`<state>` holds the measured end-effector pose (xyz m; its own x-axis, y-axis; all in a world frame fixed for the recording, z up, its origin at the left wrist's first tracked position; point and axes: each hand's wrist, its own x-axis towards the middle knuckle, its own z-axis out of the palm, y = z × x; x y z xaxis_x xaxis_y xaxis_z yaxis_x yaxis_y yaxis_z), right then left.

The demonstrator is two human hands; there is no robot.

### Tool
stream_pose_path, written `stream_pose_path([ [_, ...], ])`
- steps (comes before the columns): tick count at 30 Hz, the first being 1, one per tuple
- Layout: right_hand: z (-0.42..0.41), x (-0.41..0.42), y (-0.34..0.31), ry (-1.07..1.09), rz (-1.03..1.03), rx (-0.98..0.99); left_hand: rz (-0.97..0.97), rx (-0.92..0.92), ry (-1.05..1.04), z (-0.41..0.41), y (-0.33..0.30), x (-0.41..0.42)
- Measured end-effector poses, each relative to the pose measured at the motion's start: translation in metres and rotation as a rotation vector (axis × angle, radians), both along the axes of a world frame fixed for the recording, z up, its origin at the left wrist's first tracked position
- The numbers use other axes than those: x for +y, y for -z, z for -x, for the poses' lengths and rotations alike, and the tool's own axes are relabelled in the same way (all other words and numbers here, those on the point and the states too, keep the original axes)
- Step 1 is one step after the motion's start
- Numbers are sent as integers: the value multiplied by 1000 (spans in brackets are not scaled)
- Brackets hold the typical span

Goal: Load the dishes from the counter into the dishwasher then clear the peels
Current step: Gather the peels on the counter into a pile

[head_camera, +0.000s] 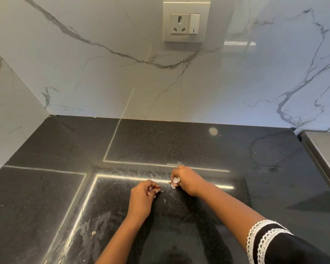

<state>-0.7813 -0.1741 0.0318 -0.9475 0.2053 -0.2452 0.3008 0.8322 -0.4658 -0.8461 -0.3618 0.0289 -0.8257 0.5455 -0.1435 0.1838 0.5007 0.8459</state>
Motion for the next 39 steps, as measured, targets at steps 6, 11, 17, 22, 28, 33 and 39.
stream_pose_path([
  [6,0,-4,2,-26,-45,9,-66,10,-157,-1,-1,-14],
  [11,-11,-6,8,79,86,106,48,78,-101,-4,1,-24],
  [17,-16,-5,-1,278,250,131,144,182,56,-30,3,-7],
  [22,-16,-6,0,300,242,105,190,232,78,-37,3,6],
  [28,-11,-8,-2,181,164,85,254,281,128,-36,5,16],
  [33,-8,-10,-1,163,148,115,317,359,135,-39,7,20],
  [39,-8,-24,-3,58,119,113,388,451,173,-44,8,25],
])
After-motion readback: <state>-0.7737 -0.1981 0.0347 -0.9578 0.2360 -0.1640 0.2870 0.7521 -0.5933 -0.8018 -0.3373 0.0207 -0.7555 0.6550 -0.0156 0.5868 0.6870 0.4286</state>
